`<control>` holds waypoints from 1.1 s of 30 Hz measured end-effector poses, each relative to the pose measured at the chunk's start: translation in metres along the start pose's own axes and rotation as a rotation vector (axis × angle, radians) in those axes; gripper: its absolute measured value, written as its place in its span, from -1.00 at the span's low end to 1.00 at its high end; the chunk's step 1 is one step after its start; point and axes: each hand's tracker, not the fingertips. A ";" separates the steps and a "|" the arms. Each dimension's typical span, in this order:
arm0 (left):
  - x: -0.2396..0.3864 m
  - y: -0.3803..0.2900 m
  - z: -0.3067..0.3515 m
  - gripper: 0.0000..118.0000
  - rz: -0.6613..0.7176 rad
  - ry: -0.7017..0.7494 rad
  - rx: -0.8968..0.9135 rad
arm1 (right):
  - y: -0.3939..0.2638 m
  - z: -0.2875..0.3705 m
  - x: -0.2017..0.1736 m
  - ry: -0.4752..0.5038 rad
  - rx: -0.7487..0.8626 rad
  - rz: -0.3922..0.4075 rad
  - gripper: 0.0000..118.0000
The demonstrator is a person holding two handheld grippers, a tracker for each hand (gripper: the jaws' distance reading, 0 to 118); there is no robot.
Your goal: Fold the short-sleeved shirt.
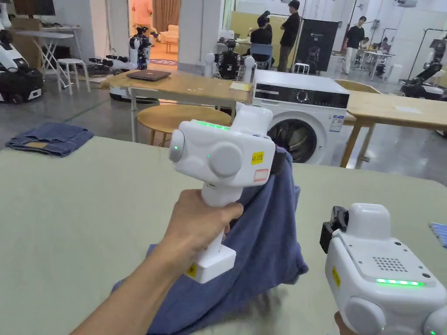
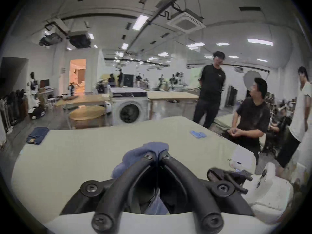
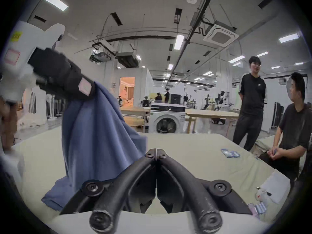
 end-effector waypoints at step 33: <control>-0.095 -0.153 0.077 -1.00 0.128 0.418 -0.049 | -0.036 -0.005 -0.024 0.058 -0.078 -0.024 -1.00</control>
